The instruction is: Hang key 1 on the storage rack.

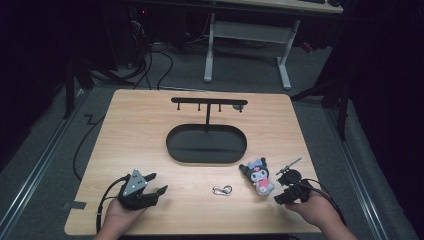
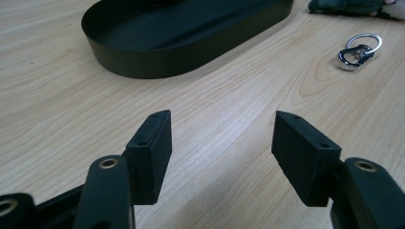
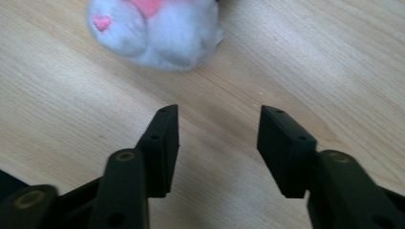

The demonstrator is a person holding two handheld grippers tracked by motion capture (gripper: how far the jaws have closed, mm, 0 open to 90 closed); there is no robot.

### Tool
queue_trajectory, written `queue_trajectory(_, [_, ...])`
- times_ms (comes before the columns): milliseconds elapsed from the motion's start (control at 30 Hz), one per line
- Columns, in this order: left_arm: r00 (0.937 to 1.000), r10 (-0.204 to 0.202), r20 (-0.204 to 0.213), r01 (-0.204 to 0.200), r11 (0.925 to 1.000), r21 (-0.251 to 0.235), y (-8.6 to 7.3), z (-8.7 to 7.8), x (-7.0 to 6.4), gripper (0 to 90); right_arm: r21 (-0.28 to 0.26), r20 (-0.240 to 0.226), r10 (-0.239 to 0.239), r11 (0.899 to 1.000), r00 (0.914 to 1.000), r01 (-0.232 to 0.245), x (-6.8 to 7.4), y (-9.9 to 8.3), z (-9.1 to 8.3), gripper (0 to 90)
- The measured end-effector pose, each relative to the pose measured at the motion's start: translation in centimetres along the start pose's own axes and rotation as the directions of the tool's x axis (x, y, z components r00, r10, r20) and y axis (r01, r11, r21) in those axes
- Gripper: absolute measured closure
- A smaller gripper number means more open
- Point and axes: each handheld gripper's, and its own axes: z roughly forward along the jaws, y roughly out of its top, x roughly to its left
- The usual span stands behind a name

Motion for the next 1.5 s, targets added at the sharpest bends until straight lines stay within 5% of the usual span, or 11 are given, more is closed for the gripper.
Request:
queue_trajectory(333, [0.9994,-0.029,-0.019,0.029,0.9996,-0.007,0.0,0.2,0.3,24.3,0.003,-0.006,0.008,1.000,0.9999,-0.008,0.8,1.3,-0.4,23.2])
queue_trajectory(567, [0.9990,-0.025,-0.036,0.024,0.9996,-0.018,0.0,0.3,0.4,13.8,-0.002,-0.027,0.025,1.000,0.9993,-0.025,1.6,2.5,-0.1,15.7])
queue_trajectory(1067, [0.9999,-0.004,-0.009,0.004,0.9989,-0.047,-0.5,1.0,0.4,13.8,-0.012,-0.029,0.015,1.000,0.9995,-0.015,2.8,4.7,1.3,15.4])
queue_trajectory(1100, [1.0000,-0.005,-0.004,0.005,0.9964,-0.084,-0.6,0.9,0.4,14.3,-0.019,-0.034,0.018,1.000,0.9993,-0.018,2.8,4.8,1.4,15.6])
queue_trajectory(1300, [0.9966,-0.076,0.029,0.079,0.9900,-0.117,-0.8,0.6,1.1,15.1,-0.009,-0.031,0.039,0.999,0.9988,-0.039,2.8,5.4,2.0,21.1])
queue_trajectory(1500, [0.9973,-0.067,0.028,0.070,0.9910,-0.114,-0.9,0.7,1.0,15.5,0.014,-0.006,0.063,0.998,0.9980,-0.063,2.7,5.5,2.8,24.3])
